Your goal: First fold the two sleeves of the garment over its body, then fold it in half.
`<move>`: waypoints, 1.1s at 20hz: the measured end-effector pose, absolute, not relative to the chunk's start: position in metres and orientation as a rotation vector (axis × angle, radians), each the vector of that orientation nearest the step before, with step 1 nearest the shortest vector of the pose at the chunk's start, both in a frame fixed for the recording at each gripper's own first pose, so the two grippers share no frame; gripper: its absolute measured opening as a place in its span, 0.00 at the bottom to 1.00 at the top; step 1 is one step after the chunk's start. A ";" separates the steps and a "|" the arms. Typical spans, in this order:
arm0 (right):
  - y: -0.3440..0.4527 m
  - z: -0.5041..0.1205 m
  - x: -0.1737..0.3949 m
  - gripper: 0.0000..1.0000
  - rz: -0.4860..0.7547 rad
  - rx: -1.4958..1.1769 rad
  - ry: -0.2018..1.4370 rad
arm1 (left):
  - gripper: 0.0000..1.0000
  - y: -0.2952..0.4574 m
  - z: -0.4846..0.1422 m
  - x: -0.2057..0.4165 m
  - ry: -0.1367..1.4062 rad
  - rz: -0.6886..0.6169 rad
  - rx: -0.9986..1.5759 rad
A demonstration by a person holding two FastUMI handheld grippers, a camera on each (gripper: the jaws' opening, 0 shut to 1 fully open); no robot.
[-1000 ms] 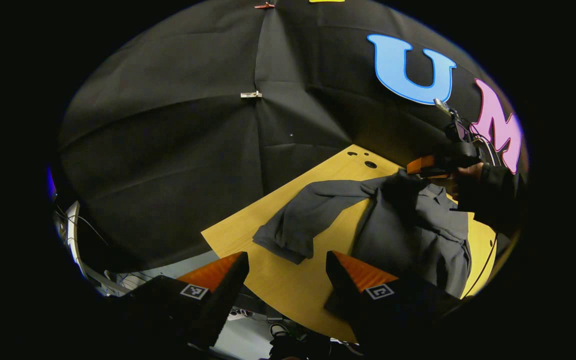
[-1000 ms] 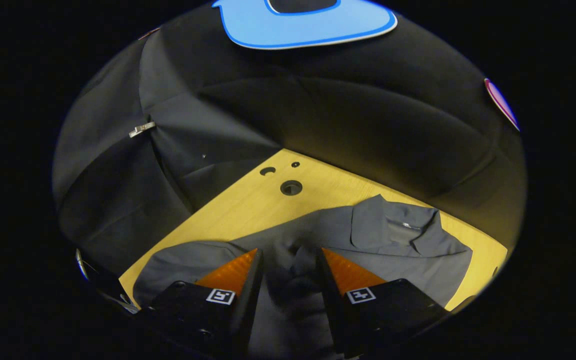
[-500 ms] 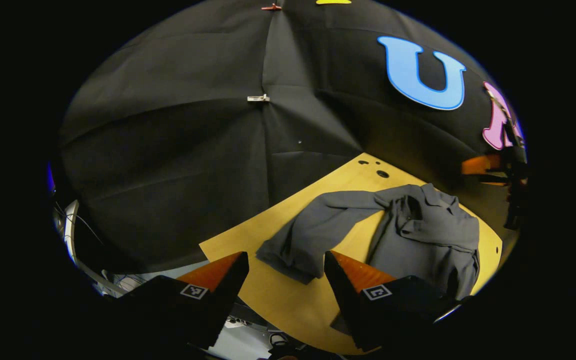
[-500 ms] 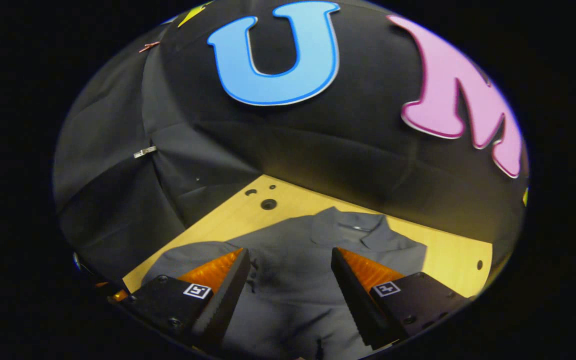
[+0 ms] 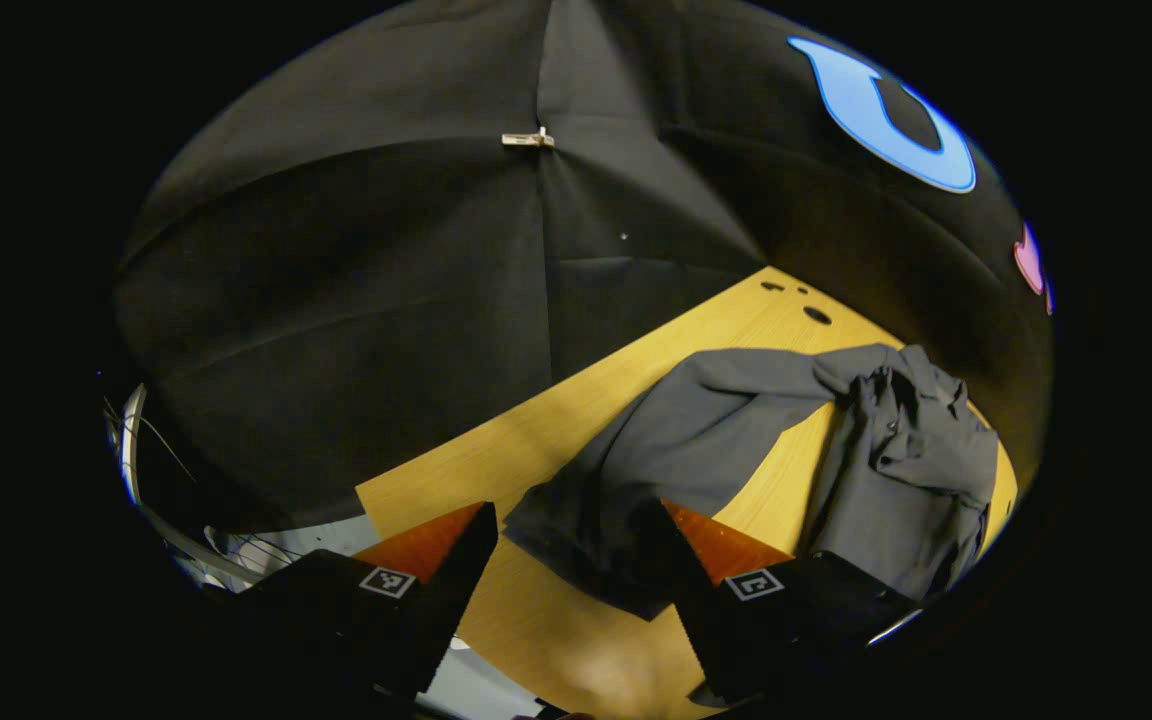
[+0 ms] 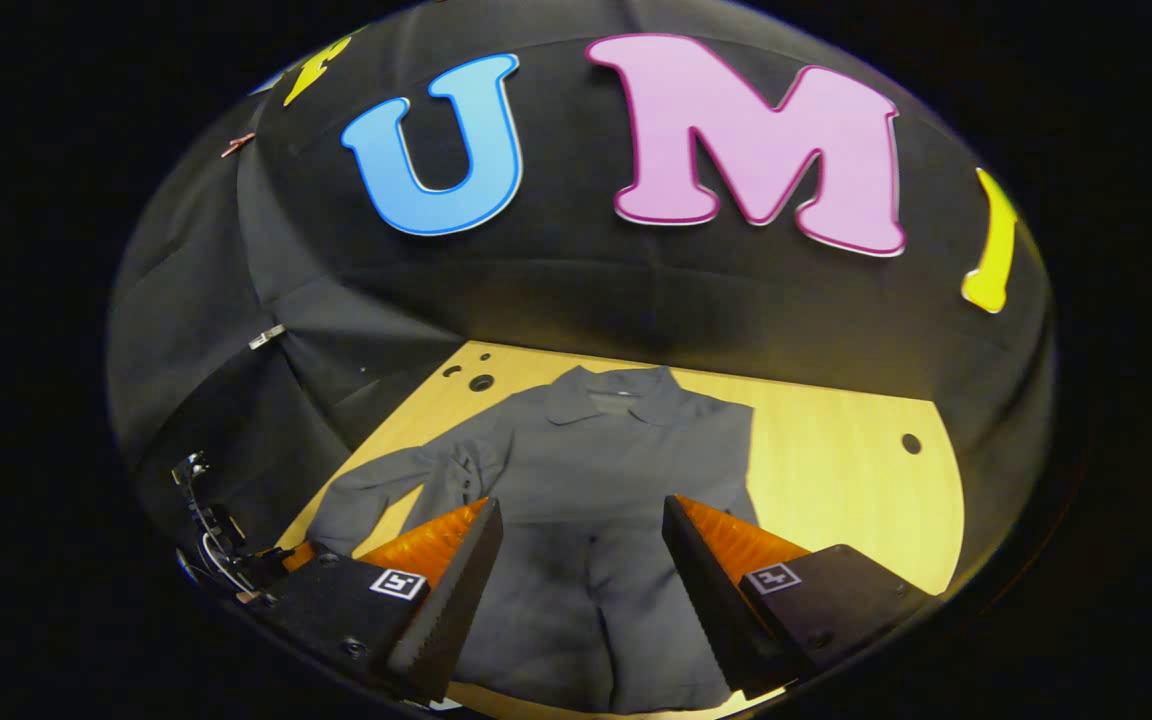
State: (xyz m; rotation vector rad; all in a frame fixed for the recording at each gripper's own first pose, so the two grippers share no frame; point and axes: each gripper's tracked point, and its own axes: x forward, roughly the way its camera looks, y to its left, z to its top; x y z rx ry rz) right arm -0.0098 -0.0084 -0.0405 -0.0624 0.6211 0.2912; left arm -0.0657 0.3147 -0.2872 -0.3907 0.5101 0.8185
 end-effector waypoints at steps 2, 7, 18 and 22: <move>-0.016 -0.032 -0.029 0.99 0.279 -0.042 0.608 | 0.96 0.318 -0.299 -0.055 0.541 0.807 -0.373; -0.037 -0.037 -0.058 0.99 0.261 -0.055 0.615 | 0.96 0.322 -0.310 -0.048 0.581 0.795 -0.347; -0.041 -0.071 -0.042 0.99 0.326 0.012 0.680 | 0.41 0.308 -0.311 -0.022 0.617 0.621 -0.215; -0.056 -0.073 -0.033 0.99 0.326 0.017 0.674 | 0.12 0.308 -0.305 -0.017 0.660 0.630 -0.163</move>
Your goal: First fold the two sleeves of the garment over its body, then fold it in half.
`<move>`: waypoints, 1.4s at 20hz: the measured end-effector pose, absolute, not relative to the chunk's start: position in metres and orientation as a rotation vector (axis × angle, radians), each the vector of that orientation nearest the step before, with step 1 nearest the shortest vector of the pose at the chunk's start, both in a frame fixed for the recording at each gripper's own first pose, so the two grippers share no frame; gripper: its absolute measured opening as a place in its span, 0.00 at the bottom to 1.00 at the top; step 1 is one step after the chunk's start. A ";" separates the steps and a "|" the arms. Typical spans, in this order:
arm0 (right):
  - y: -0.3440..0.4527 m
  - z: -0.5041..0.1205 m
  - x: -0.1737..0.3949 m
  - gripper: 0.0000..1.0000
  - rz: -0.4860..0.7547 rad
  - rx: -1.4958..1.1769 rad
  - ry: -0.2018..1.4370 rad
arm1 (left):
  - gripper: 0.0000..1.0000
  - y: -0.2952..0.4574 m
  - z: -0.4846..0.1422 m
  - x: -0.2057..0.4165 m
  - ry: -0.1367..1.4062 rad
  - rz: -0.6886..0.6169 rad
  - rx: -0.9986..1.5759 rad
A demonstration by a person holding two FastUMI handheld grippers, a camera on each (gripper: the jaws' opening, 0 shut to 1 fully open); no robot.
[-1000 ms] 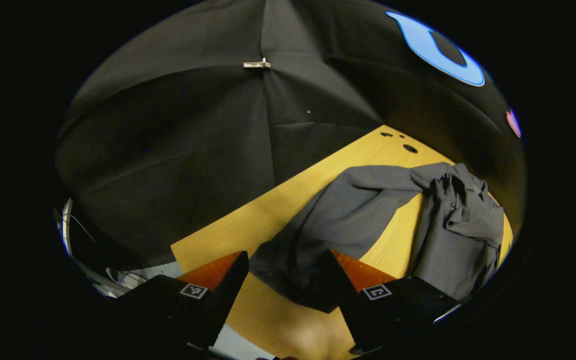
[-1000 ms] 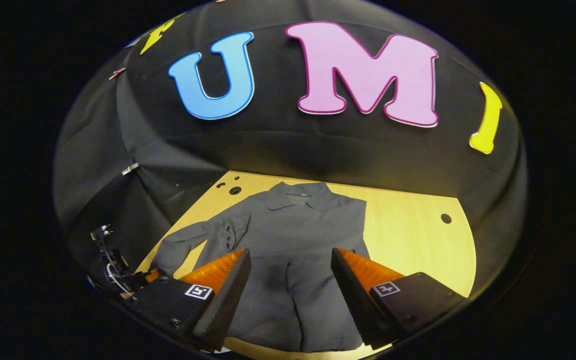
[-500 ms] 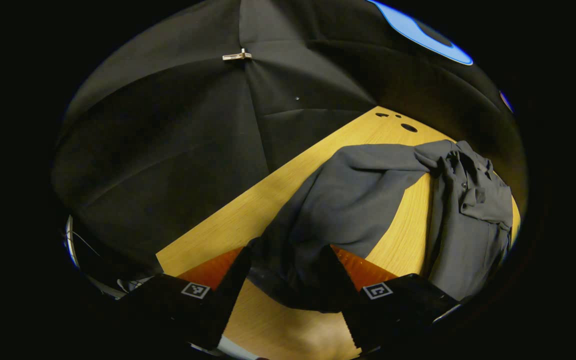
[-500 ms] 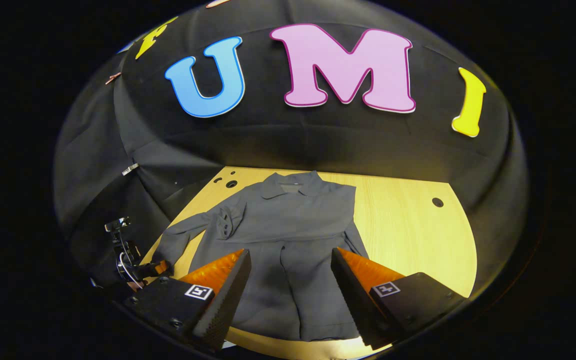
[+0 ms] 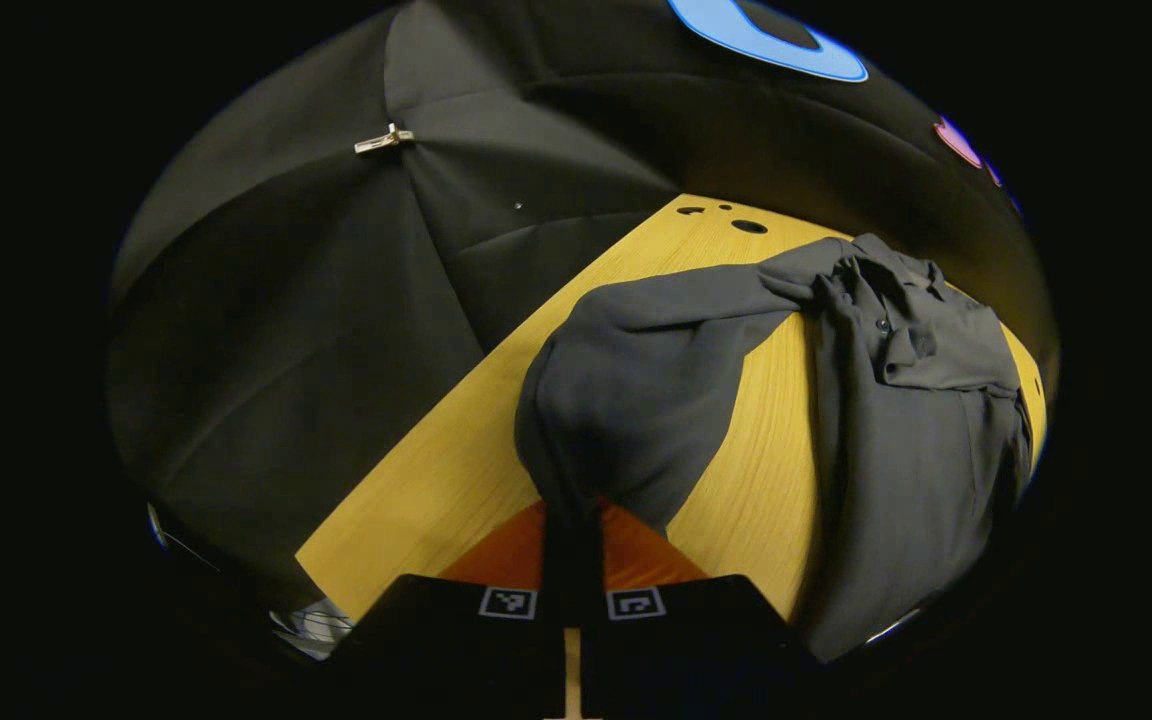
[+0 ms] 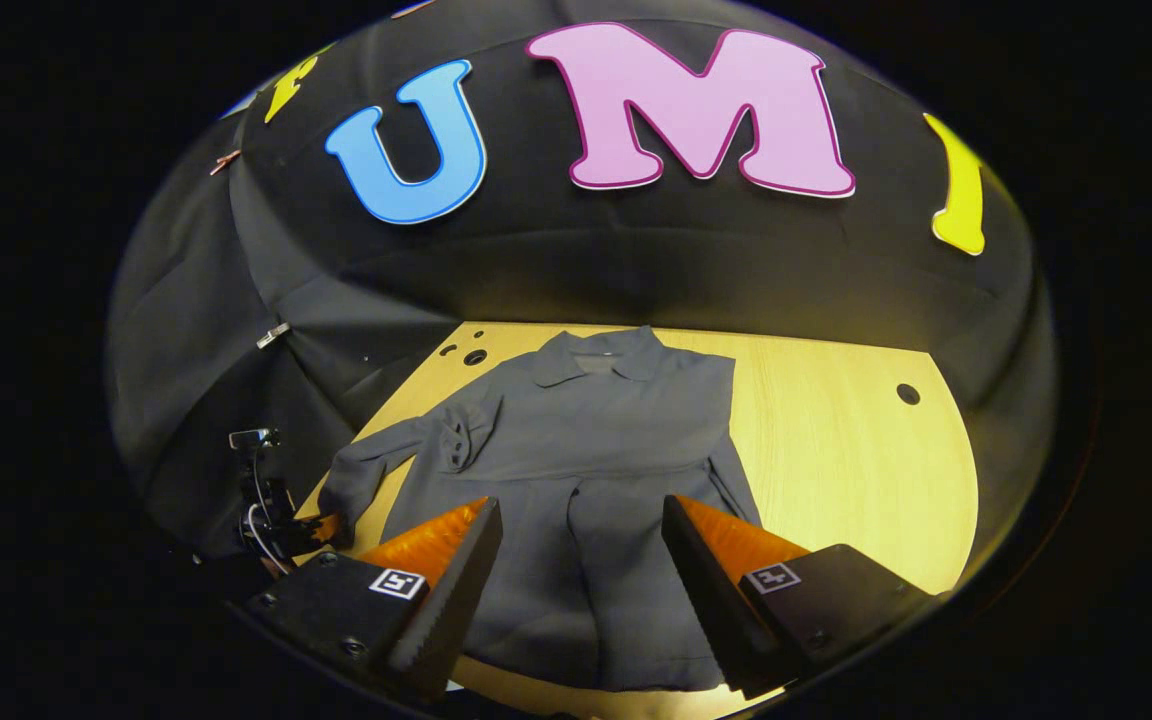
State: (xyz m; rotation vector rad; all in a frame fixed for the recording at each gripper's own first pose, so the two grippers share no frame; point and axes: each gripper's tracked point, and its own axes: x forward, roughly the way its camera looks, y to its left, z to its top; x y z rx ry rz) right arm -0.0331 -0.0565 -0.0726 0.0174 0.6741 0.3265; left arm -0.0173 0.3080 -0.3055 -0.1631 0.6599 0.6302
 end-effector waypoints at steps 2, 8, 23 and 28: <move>-0.072 -0.071 -0.028 0.99 0.310 0.003 0.656 | 0.06 0.306 -0.295 -0.014 0.665 0.624 -0.191; -0.116 -0.079 -0.026 0.99 0.249 0.044 0.647 | 0.06 0.310 -0.218 0.011 0.551 0.620 -0.173; -0.223 -0.112 -0.047 0.99 0.105 0.098 0.652 | 0.05 0.135 -0.051 0.193 0.381 0.256 0.038; -0.260 -0.117 -0.061 0.99 0.037 0.128 0.659 | 0.05 0.032 -0.074 0.250 0.395 0.072 0.044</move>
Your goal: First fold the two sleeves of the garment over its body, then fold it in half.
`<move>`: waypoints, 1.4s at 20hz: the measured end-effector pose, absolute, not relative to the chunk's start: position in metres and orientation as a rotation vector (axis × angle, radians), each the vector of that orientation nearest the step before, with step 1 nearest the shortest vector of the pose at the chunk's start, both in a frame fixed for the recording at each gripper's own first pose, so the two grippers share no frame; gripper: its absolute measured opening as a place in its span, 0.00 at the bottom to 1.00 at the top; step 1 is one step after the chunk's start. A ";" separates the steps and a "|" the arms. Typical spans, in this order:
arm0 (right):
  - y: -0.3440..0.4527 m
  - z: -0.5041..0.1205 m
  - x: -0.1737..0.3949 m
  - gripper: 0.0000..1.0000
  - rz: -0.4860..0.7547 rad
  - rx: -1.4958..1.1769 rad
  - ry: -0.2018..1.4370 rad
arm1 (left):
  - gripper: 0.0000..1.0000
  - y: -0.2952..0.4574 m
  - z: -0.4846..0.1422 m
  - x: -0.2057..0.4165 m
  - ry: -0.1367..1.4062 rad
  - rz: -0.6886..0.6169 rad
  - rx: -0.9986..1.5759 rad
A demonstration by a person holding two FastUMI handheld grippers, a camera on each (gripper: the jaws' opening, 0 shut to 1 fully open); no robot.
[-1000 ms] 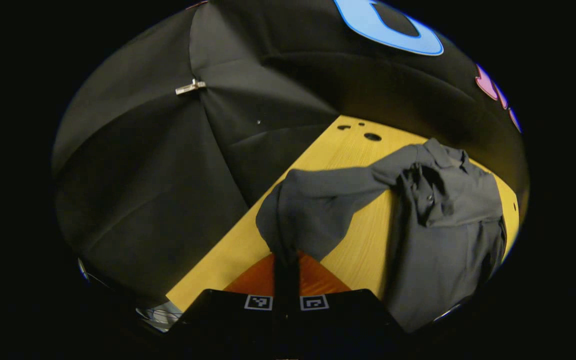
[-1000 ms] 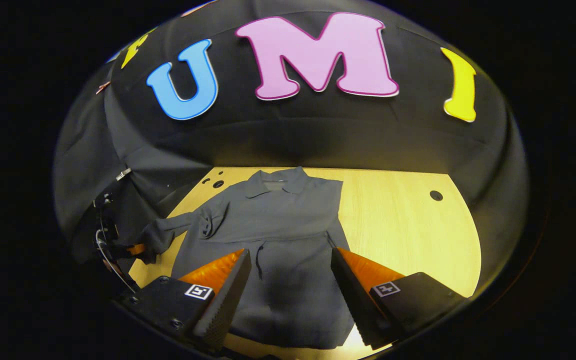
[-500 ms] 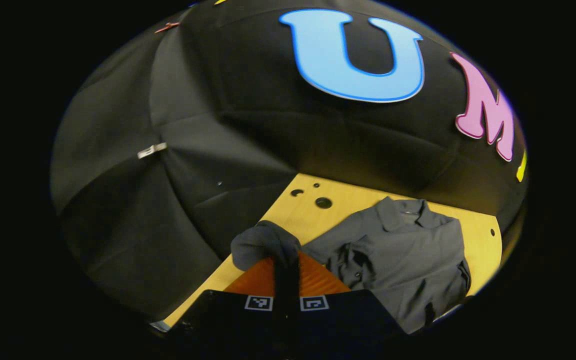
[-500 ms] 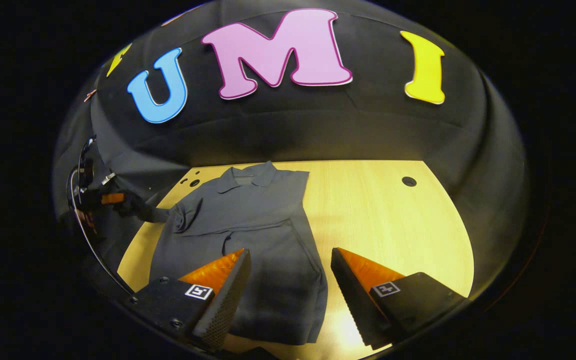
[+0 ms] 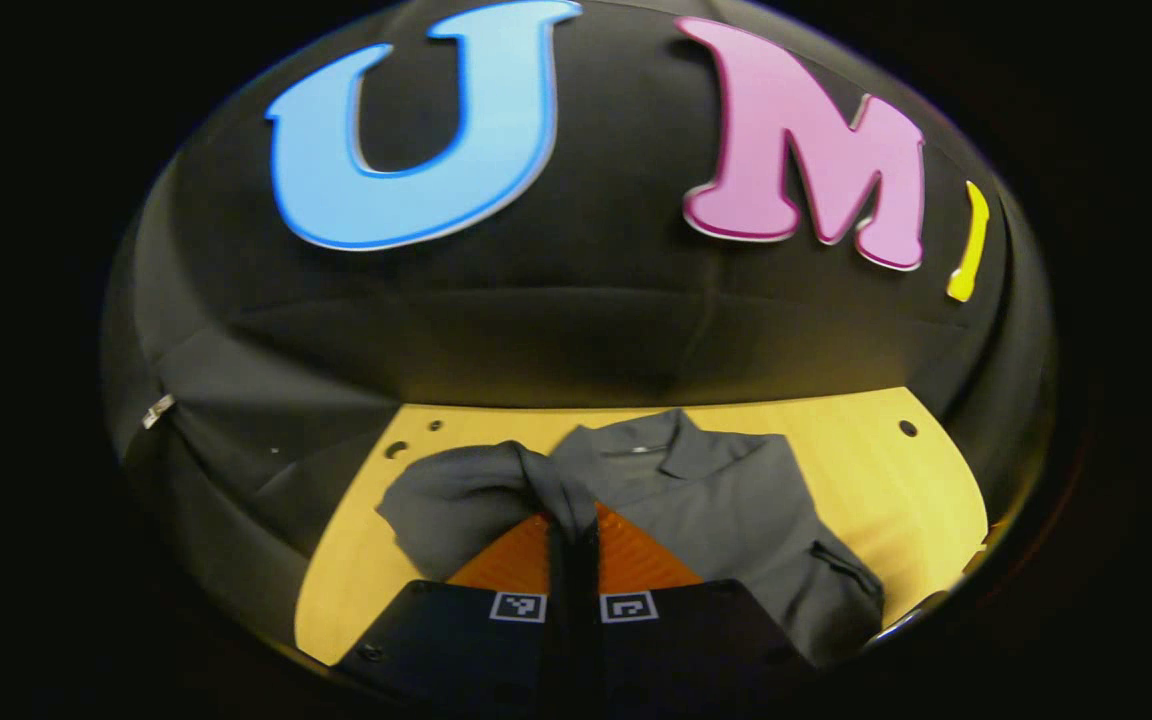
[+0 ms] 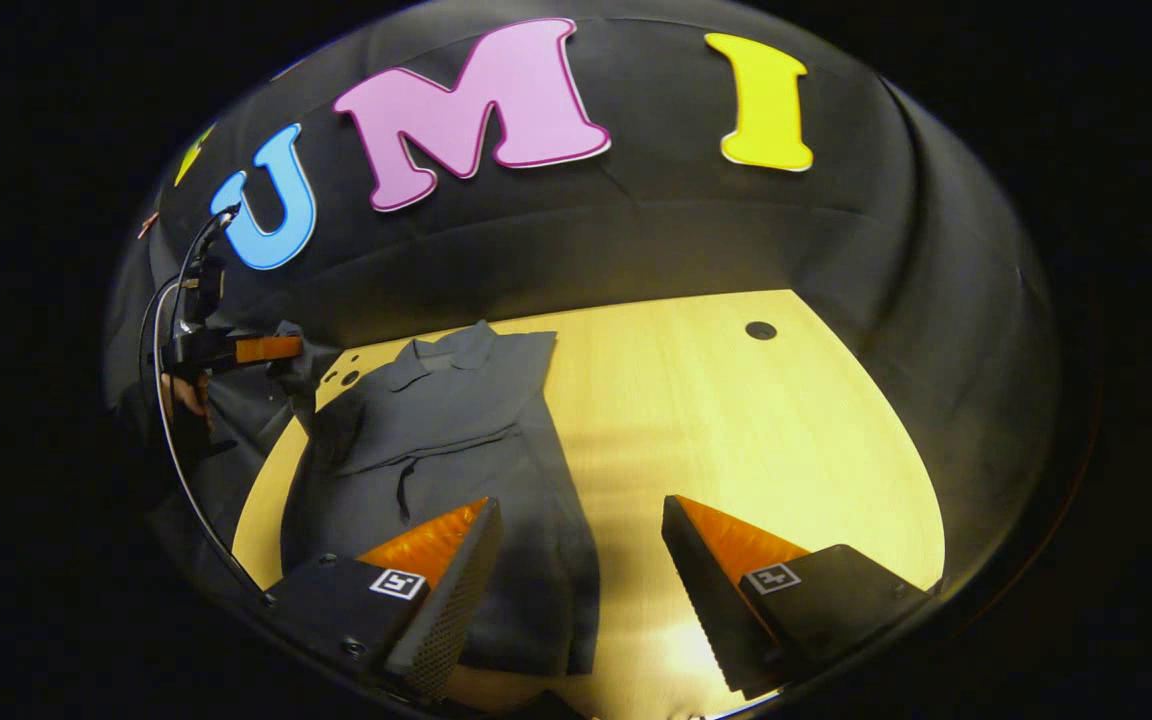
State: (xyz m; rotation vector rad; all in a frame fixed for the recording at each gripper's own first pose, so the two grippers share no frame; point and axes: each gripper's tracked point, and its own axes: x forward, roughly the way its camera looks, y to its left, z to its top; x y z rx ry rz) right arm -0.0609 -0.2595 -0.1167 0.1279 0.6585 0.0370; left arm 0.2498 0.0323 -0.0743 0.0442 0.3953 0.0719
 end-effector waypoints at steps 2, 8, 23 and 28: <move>-0.270 -0.120 -0.069 0.99 0.018 0.137 0.669 | 0.05 -0.006 -0.088 0.265 0.413 0.007 0.036; -0.301 -0.127 -0.076 0.99 -0.035 0.156 0.694 | 0.05 -0.081 -0.137 0.301 0.518 -0.089 -0.033; -0.287 -0.152 -0.056 0.99 0.038 0.182 0.770 | 0.94 -0.100 -0.150 0.317 0.519 -0.069 -0.045; -0.259 -0.160 -0.063 0.99 0.108 0.138 0.803 | 0.96 -0.051 -0.122 0.266 0.436 -0.017 -0.085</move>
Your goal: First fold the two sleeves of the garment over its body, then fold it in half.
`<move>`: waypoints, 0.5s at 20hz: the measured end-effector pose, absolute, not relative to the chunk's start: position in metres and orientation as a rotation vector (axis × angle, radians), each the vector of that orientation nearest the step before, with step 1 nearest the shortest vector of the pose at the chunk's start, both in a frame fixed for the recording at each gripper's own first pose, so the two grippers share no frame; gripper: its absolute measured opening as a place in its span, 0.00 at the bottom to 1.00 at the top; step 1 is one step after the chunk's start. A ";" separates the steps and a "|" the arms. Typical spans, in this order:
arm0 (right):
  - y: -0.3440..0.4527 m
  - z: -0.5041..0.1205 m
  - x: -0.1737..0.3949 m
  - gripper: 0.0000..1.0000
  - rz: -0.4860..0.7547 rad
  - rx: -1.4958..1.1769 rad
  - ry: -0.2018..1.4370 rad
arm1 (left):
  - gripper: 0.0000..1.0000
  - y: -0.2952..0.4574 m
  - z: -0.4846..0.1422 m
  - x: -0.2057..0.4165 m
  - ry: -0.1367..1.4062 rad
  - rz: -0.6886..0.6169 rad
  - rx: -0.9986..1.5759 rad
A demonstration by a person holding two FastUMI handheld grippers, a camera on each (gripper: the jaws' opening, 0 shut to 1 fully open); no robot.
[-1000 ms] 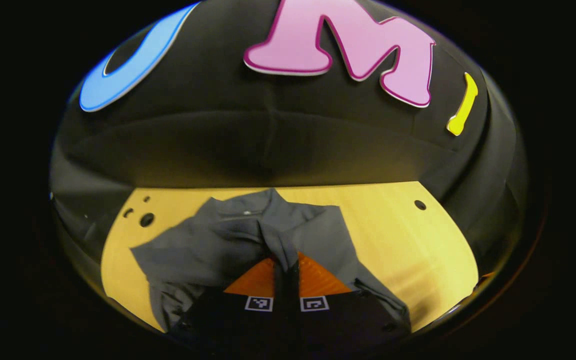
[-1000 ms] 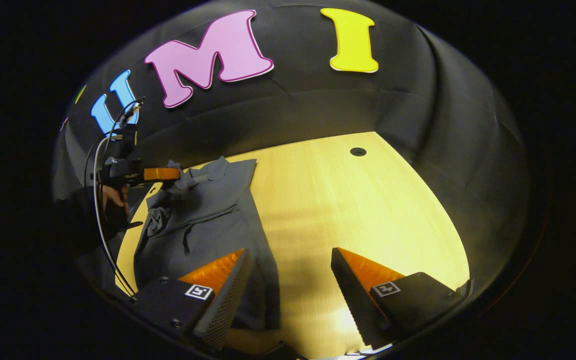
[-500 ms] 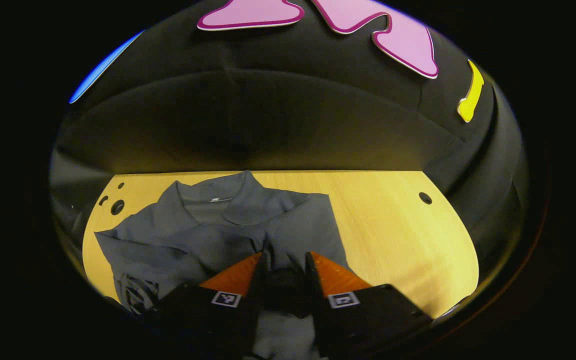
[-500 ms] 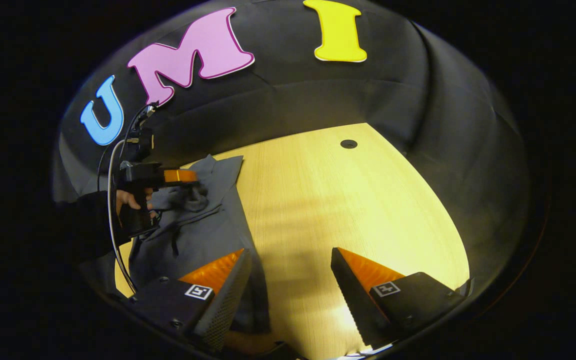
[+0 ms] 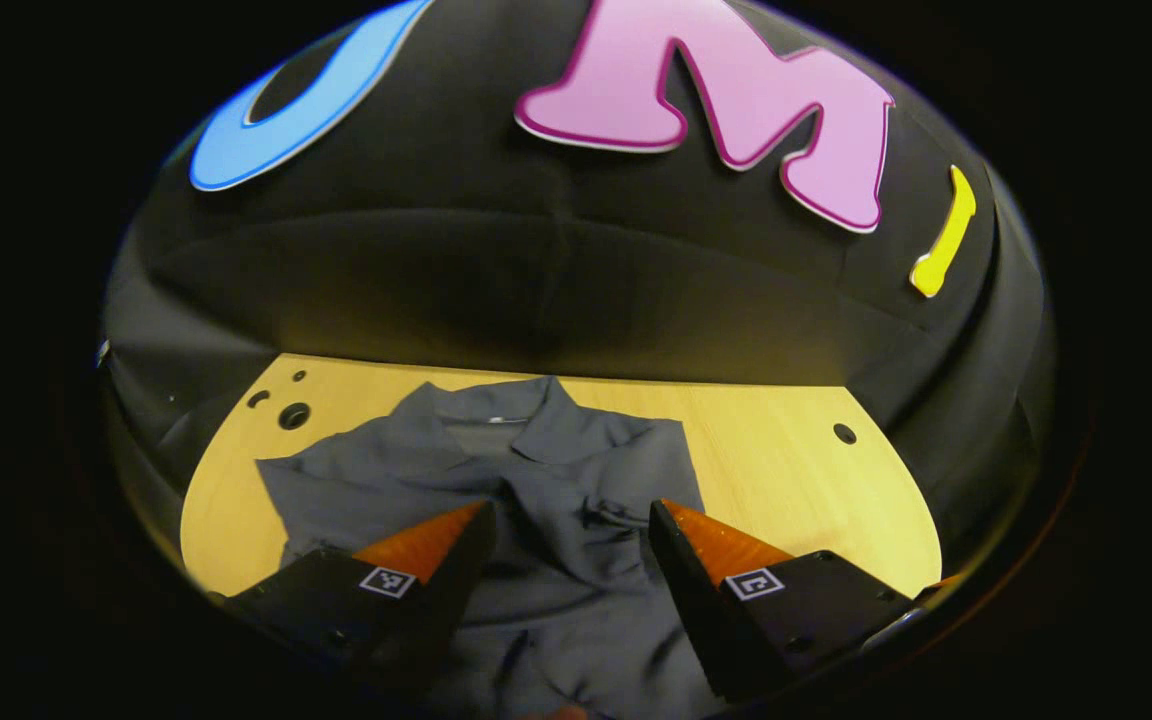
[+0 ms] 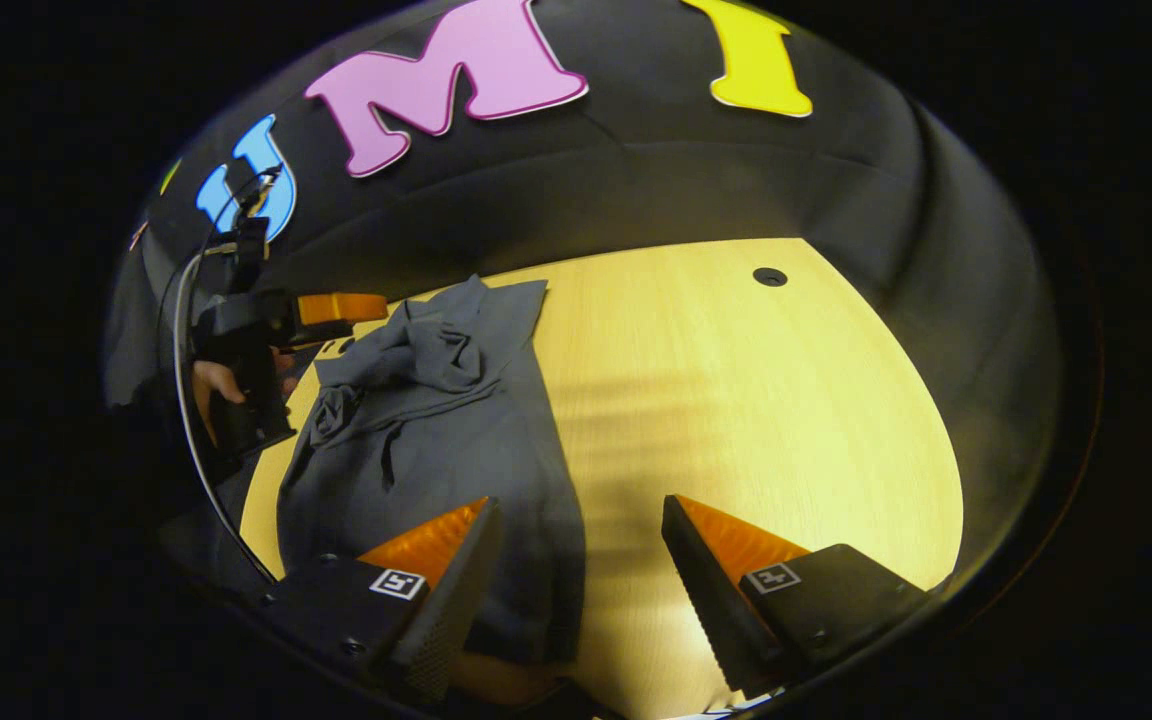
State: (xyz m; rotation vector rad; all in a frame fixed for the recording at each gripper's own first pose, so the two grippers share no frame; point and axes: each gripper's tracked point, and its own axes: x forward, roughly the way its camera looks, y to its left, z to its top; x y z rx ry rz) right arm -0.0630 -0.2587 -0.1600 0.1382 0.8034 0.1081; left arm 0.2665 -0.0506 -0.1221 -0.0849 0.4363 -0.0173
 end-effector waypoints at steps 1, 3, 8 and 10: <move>-0.254 -0.162 -0.065 0.99 0.116 0.128 0.809 | 0.96 -0.038 -0.121 0.249 0.427 -0.011 -0.081; -0.243 -0.165 -0.070 0.99 0.133 0.118 0.823 | 0.96 -0.006 -0.124 0.211 0.417 0.026 -0.029; -0.215 -0.191 -0.102 0.99 0.167 0.073 0.922 | 0.96 0.060 -0.162 0.101 0.484 0.097 0.019; -0.208 -0.199 -0.113 0.99 0.172 0.060 0.947 | 0.96 0.077 -0.180 0.068 0.513 0.125 -0.013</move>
